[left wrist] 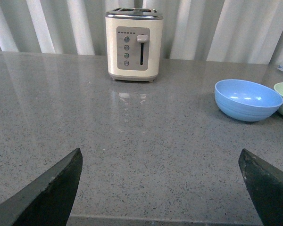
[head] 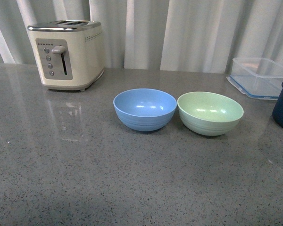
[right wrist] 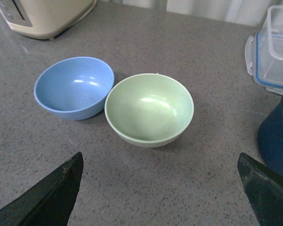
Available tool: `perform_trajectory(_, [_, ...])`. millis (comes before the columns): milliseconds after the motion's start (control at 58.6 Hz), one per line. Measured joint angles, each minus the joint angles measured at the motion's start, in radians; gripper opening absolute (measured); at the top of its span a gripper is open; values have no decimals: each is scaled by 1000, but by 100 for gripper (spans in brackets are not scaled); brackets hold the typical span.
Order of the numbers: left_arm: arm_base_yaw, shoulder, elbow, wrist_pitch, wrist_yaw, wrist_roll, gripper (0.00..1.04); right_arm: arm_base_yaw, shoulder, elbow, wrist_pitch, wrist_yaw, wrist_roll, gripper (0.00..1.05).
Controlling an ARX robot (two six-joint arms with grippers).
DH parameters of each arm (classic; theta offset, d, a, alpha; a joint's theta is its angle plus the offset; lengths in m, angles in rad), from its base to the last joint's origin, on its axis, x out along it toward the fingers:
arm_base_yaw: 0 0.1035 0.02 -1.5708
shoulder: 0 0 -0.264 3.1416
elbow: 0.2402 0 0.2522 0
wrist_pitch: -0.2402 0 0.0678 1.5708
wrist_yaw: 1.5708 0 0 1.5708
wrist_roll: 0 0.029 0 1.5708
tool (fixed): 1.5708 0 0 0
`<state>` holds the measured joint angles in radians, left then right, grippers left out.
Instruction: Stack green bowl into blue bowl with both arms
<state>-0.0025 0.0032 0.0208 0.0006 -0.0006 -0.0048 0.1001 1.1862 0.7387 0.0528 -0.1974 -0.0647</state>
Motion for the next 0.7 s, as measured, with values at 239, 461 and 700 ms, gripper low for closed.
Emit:
perform_trajectory(239, [0,0,0,0,0,0,98,1,464,411,-217,99,62,95])
perform_trajectory(461, [0,0,0,0,0,0,98,5,721,641,-300,179,99,95])
perform_trajectory(700, [0,0,0,0,0,0,98,-11,916,863,-428,220,158,95])
